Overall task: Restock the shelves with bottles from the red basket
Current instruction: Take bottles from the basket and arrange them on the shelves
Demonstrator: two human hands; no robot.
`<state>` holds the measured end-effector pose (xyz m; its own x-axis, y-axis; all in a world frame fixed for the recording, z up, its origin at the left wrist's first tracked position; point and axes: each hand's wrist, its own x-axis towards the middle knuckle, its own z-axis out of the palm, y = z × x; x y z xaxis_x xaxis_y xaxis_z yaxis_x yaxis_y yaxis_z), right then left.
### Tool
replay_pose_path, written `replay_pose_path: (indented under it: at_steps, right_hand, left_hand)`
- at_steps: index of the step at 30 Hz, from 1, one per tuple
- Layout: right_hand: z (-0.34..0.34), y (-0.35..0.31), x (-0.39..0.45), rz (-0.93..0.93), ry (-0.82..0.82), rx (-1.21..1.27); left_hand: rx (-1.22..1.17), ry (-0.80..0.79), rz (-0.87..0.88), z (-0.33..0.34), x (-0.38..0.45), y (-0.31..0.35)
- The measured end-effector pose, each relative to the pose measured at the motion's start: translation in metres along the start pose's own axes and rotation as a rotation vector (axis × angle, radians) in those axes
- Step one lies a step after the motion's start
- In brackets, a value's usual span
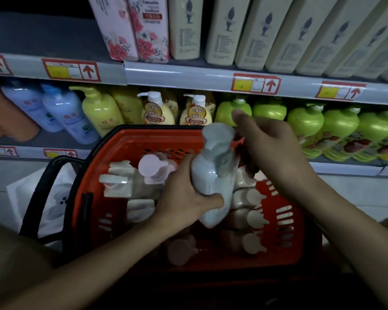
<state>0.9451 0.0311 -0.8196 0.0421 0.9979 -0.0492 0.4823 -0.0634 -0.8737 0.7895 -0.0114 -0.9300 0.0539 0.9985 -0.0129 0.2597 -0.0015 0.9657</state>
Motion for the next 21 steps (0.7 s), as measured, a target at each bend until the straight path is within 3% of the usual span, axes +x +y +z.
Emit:
replay_pose_path:
  at_steps: [7, 13, 17, 21]
  right_hand:
    - [-0.009, -0.002, -0.005, -0.035, -0.422, 0.045]
    - [-0.024, -0.032, -0.01, -0.158, -0.312, 0.277]
    - [-0.036, -0.07, -0.021, -0.249, -0.14, 0.434]
    - [-0.06, -0.1, -0.028, -0.299, 0.031, 0.528]
  left_hand:
    - [-0.31, -0.087, -0.053, -0.053, 0.022, 0.06]
    - [-0.28, -0.04, 0.093, -0.086, 0.026, 0.131]
    - [-0.183, -0.019, 0.271, -0.094, 0.025, 0.186]
    - [-0.002, 0.143, 0.426, -0.094, 0.016, 0.223]
